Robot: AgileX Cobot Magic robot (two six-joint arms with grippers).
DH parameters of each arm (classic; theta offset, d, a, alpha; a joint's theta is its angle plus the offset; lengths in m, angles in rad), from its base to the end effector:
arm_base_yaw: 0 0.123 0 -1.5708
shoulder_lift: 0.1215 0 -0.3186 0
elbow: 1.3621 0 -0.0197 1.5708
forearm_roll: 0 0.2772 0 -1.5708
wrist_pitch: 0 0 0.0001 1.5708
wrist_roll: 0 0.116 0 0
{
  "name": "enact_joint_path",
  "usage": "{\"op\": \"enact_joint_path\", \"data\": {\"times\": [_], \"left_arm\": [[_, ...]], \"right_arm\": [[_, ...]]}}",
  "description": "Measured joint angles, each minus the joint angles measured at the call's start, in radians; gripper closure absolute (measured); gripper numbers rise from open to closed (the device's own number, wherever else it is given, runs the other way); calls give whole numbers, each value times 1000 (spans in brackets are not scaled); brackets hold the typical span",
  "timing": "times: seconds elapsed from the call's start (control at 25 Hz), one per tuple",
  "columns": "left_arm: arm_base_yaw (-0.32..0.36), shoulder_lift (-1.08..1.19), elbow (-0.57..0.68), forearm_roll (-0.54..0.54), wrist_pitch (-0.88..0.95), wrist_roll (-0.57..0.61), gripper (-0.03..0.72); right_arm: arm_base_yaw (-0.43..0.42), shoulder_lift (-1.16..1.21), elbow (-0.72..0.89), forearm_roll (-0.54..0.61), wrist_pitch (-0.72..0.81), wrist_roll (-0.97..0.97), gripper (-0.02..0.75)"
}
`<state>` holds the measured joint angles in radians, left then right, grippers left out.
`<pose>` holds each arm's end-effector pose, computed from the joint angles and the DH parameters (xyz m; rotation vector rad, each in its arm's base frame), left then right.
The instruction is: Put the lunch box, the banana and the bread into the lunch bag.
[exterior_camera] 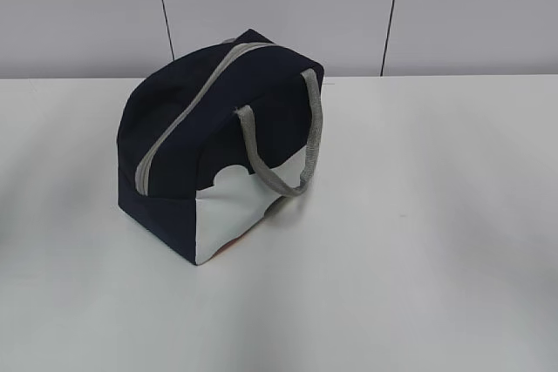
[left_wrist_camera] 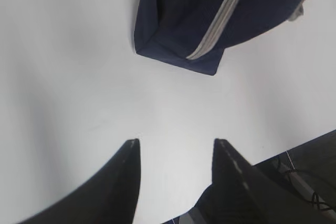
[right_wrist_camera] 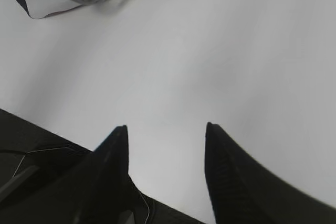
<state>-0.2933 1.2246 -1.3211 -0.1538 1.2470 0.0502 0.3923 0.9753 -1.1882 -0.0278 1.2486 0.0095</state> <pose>0.2383 -0.0896 0.4034 0.4371 2.6062 -0.2914 0.1685 0.0664 0.4130 -0.4804 2.4772 0.1258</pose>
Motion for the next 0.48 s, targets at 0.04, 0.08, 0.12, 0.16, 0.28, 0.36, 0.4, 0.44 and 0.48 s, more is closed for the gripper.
{"op": "enact_joint_path", "data": {"times": [0.04,0.08,0.12,0.16,0.28,0.36,0.4,0.44,0.48], "left_arm": [[0,-23,20,0,2,0,347],[0,-49,36,0,2,0,347],[0,-73,57,0,2,0,347],[0,-94,79,0,2,0,347],[0,-173,140,0,4,0,347],[0,-222,176,0,6,0,348],[0,-247,193,0,6,0,348],[0,-269,209,0,6,0,348],[0,-296,224,0,6,0,349]], "right_arm": [[0,-44,24,0,2,-1,370],[0,-81,53,0,2,-2,370],[0,-125,82,0,4,-2,370],[0,-168,111,0,4,-10,370],[0,-287,193,0,0,-10,370],[0,-355,244,-2,-15,-10,370],[0,-390,272,-4,-26,-10,370],[0,-425,299,-9,-38,-10,370],[0,-454,322,-14,-48,-10,370]]}}
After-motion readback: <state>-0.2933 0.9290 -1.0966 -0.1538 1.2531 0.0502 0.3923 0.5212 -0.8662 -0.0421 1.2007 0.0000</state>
